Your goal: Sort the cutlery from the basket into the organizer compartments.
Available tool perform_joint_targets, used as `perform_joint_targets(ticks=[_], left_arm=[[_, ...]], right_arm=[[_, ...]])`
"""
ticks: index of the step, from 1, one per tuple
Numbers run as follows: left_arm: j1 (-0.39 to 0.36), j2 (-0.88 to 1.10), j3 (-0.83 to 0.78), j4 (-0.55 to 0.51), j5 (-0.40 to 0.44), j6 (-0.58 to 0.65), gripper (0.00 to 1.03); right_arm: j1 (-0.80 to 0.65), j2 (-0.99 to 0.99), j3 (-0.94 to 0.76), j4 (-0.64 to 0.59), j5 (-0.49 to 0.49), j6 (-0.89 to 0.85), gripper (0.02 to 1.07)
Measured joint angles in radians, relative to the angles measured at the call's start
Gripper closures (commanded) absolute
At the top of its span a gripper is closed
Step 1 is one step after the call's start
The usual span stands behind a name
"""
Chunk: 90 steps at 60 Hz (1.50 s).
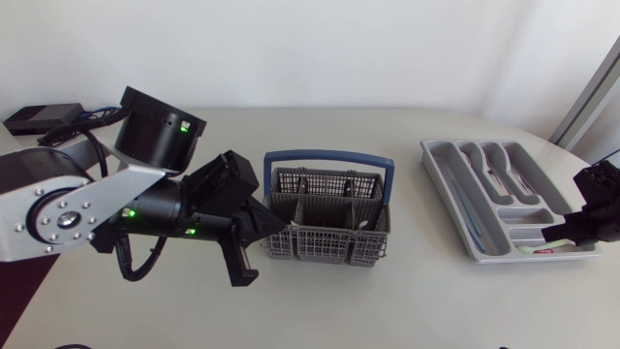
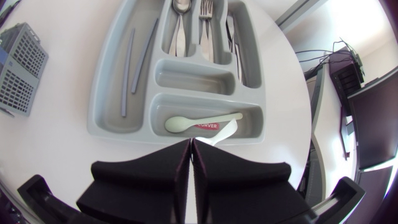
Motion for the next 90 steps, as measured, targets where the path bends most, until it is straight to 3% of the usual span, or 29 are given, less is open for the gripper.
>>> perform_joint_targets(ticks=[12,25,38,51,90], left_arm=[[-0.039,0.035,0.061,-0.022,-0.03,-0.03,1.0],[-0.091,0.102,0.128,-0.027,-0.085,-0.074,0.99],[-0.151,0.167,0.198,-0.029,-0.129,-0.108,0.92],[-0.196,0.237,0.253,-0.028,-0.167,-0.126,0.88],[-0.377,0.412,0.369,0.005,-0.485,-0.16,0.84]], right_arm=[[-0.038,0.151,-0.018,0.126,-0.003,0.0,1.0],[-0.043,0.242,-0.022,0.219,-0.011,0.001,0.72],[-0.042,0.255,-0.026,0.264,-0.019,0.006,0.44],[-0.043,0.22,-0.026,0.266,-0.069,0.016,0.27],[-0.045,-0.024,-0.088,0.229,-0.124,0.044,0.25]])
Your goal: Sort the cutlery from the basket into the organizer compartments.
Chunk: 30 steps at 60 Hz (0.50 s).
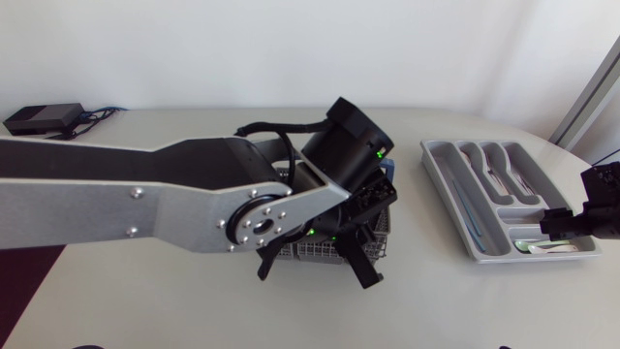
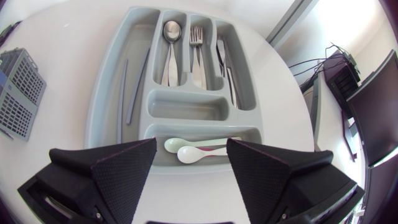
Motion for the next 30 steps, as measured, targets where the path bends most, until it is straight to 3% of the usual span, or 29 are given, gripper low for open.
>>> perform_joint_targets(ticks=[30], left_arm=[[-0.053,0.099,0.063,0.0,-0.135,-0.004,0.84]], right_arm=[[0.027,-0.016,-0.01,-0.013,0.0,0.018,0.25]])
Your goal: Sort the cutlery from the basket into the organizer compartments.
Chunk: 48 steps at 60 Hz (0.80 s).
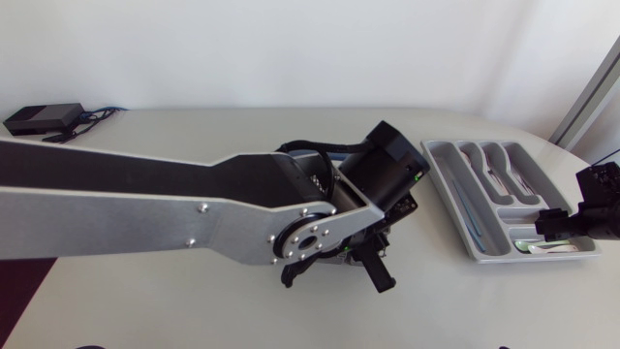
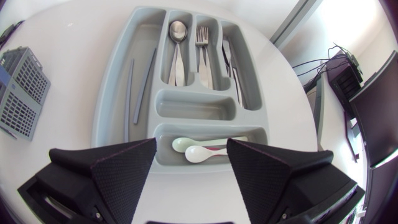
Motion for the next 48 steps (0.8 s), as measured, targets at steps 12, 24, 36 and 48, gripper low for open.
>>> perform_joint_targets(ticks=[12,24,36,48], left_arm=[[-0.01,0.032,0.0,0.002,-0.055,0.0,0.84],[-0.015,0.042,0.0,0.024,-0.085,0.001,0.84],[-0.015,0.044,0.0,0.061,-0.108,0.005,0.84],[-0.015,0.045,0.0,0.075,-0.109,0.024,0.84]], right_arm=[[0.005,-0.002,0.0,0.0,0.0,0.003,0.25],[0.005,-0.002,-0.004,0.001,-0.004,0.003,0.25],[0.005,-0.002,-0.016,0.002,-0.019,0.003,0.25],[0.005,-0.002,-0.016,0.013,-0.023,0.003,0.25]])
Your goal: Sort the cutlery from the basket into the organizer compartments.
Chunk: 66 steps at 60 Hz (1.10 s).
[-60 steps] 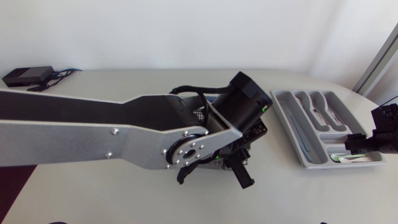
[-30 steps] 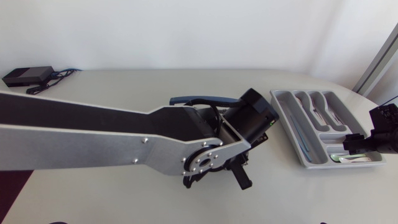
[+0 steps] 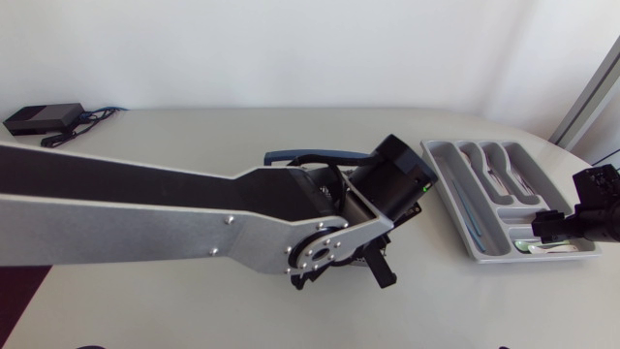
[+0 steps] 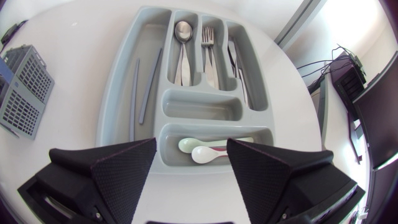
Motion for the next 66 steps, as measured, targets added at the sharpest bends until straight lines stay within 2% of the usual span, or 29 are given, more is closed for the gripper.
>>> perform_joint_targets(ticks=[23,32,66], left_arm=[[0.0,0.03,0.0,0.007,-0.01,0.023,0.88],[-0.002,0.035,0.0,0.012,-0.025,0.026,1.0],[-0.019,0.028,0.018,-0.001,-0.055,0.147,1.0]], right_arm=[[-0.003,0.0,-0.012,0.021,-0.022,-0.004,0.26],[-0.003,0.0,-0.018,0.024,-0.023,-0.004,0.25],[-0.002,0.0,-0.035,0.031,-0.022,-0.004,0.25]])
